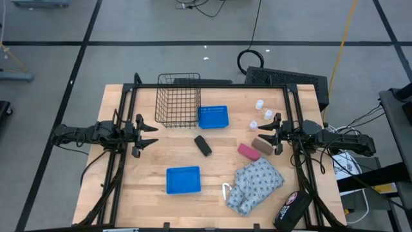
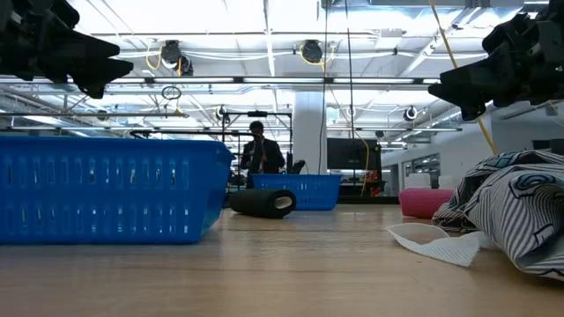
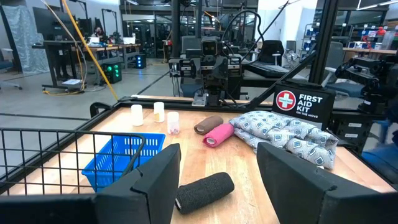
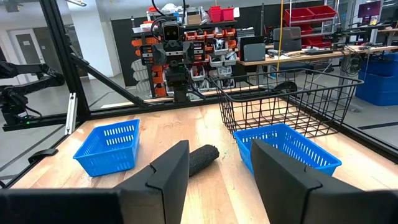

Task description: Pick & Place Medicine items

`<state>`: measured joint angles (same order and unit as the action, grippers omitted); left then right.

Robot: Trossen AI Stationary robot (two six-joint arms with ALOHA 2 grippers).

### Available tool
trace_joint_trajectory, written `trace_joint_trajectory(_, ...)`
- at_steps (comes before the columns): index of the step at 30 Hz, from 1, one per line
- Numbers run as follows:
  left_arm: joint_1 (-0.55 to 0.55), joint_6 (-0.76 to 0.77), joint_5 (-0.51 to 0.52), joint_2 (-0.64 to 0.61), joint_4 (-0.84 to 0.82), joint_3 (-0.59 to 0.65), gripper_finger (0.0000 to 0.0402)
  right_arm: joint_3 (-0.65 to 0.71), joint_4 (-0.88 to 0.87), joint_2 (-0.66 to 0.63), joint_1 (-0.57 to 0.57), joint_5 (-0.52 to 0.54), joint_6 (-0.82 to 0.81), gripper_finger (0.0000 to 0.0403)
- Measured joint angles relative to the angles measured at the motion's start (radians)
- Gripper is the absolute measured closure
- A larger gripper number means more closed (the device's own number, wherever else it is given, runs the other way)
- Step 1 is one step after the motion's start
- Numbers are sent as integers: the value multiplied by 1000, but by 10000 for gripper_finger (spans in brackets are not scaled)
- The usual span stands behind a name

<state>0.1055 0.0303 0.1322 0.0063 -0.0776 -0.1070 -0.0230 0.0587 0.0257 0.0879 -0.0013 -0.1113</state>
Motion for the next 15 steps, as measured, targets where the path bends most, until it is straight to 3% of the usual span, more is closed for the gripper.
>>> trace_joint_trajectory(10, 0, 0, 0, 0, 0, 0, 179, 0, 0, 0, 0, 0, 7, 243)
trace_joint_trajectory(15, 0, 0, 0, 0, 0, 0, 178, 0, 1, 0, 0, 27, 293, 239)
